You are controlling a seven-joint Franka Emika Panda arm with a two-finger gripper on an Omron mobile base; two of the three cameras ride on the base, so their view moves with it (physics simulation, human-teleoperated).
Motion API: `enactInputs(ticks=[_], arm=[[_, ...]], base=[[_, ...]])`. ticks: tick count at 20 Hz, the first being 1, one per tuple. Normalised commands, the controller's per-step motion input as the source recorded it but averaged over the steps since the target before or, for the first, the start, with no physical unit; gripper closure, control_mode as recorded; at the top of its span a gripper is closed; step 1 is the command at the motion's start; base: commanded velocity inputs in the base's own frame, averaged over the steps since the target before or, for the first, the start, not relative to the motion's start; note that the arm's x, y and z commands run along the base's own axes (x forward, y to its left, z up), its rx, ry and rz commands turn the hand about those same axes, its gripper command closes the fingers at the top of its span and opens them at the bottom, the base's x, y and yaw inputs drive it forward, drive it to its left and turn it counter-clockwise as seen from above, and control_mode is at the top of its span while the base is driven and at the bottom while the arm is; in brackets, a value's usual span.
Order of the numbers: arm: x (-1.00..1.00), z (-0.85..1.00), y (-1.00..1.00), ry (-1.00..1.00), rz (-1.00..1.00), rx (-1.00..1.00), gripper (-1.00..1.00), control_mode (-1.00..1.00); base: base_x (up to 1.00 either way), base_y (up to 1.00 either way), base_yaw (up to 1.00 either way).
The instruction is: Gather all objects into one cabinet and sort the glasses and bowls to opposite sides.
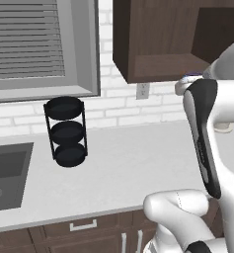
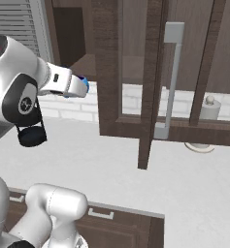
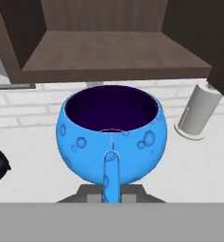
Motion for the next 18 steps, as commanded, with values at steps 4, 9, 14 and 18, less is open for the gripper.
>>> enactInputs(ticks=[4,9,14,18], arm=[[-0.23,-0.01,0.22,0.13,0.01,0.0,1.0,-1.0],[-0.2,-0.19,0.01,0.01,0.06,0.0,1.0,-1.0],[-0.24,-0.38,0.0,0.0,0.08,0.0,1.0,-1.0],[-0.27,-0.24,0.0,0.0,0.06,0.0,1.0,-1.0]], base=[[0.0,0.0,0.0],[0.0,0.0,0.0],[0.0,0.0,0.0],[0.0,0.0,0.0]])
